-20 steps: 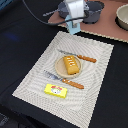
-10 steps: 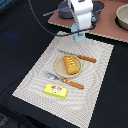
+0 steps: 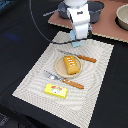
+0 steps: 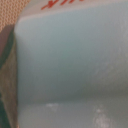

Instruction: Place the bread, butter, and milk from the table onto the serving area.

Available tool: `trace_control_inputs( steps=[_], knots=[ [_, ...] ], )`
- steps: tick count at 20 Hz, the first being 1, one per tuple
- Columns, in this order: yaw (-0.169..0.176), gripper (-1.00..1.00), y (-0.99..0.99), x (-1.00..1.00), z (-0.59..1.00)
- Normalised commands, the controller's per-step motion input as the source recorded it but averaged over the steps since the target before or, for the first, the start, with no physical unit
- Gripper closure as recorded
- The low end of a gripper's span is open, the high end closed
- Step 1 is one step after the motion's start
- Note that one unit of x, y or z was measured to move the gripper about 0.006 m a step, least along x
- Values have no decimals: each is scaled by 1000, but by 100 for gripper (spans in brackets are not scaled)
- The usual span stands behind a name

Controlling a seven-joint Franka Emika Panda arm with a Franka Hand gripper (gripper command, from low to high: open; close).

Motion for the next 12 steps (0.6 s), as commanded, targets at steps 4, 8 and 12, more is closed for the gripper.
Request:
trace_control_inputs(
  steps=[4, 8, 12],
  knots=[
    [-32, -100, 4, 487, 421],
    [-18, -100, 72, 536, 919],
    [-22, -100, 67, 374, 996]
  ],
)
